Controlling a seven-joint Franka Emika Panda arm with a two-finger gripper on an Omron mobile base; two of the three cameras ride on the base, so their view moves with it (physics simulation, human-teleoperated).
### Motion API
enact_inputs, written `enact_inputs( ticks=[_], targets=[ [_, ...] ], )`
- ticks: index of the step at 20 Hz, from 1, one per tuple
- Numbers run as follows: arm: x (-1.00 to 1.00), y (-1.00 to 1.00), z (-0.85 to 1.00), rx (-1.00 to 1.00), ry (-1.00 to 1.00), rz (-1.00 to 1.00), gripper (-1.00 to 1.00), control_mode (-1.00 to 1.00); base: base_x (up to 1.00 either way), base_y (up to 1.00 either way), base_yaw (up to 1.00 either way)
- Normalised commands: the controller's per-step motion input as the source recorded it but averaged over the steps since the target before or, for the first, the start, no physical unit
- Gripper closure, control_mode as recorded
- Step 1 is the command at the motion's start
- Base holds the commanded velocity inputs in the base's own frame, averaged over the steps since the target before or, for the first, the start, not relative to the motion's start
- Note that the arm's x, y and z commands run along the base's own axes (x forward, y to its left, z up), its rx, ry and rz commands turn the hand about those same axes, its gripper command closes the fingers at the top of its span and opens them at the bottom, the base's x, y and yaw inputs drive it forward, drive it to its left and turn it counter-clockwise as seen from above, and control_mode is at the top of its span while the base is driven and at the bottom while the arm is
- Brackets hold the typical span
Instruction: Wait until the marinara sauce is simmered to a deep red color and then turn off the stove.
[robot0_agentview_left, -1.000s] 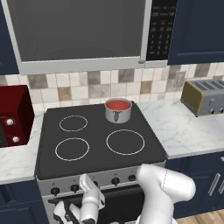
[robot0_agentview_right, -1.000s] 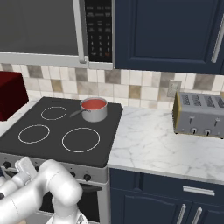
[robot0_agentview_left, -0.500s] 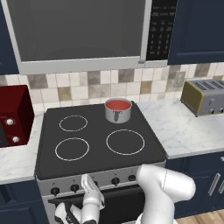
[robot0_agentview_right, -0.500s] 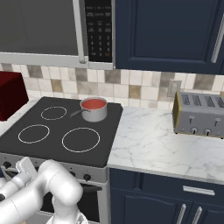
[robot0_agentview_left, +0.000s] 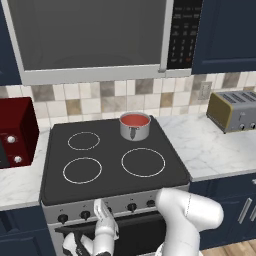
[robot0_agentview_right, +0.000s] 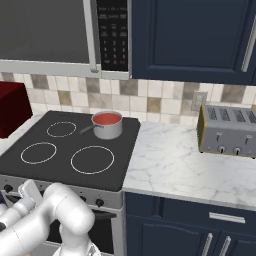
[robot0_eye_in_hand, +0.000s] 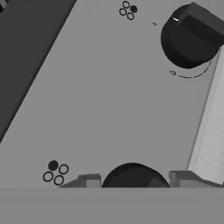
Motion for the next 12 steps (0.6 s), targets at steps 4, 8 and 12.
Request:
enact_inputs(
  ticks=[4, 8, 12],
  targets=[
    [-0.07, 0.07, 0.32, 0.84, 0.0, -0.15, 1.0, -1.0, 0.0, 0.0, 0.0],
    [-0.03, 0.17, 0.25, 0.85, 0.0, -0.11, 1.0, -1.0, 0.0, 0.0, 0.0],
    [0.0, 0.2, 0.31, 0.92, 0.05, -0.01, 1.0, -1.0, 0.0, 0.0, 0.0]
  ],
)
